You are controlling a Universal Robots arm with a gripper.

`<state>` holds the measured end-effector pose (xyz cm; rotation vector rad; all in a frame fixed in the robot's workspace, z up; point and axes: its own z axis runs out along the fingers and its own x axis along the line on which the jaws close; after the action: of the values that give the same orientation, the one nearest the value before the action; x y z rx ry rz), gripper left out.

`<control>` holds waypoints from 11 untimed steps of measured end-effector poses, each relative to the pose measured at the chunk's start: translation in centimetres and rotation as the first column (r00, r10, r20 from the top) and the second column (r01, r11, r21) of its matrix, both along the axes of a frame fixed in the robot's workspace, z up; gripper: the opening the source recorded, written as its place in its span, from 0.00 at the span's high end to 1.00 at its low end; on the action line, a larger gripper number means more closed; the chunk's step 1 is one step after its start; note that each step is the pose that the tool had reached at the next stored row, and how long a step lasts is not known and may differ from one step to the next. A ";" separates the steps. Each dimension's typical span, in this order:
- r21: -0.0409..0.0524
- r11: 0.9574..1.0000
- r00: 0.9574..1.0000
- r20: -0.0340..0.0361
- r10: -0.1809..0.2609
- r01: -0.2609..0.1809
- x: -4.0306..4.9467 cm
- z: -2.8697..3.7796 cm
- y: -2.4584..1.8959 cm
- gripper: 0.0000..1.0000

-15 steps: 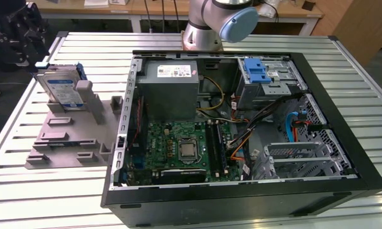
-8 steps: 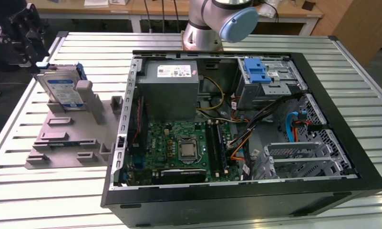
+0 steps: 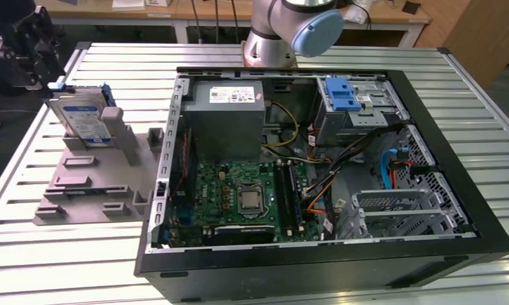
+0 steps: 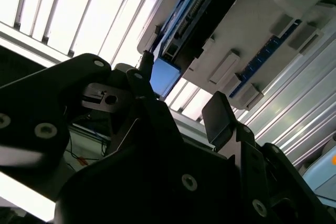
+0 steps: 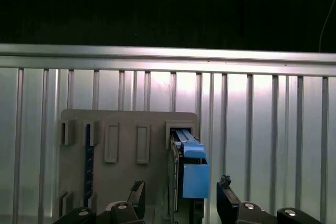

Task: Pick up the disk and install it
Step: 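Pick up the disk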

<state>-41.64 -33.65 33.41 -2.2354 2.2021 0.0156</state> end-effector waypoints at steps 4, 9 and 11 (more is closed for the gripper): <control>0.000 1.000 1.000 0.000 -0.018 0.018 -0.03 -0.52 0.23 0.36; 0.000 1.000 1.000 -0.001 -0.028 0.028 -0.11 -1.03 0.29 0.36; 0.000 1.000 1.000 -0.001 -0.028 0.028 -0.12 -1.03 0.29 0.36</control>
<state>-41.76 -33.35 32.37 -2.2050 2.2339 0.0170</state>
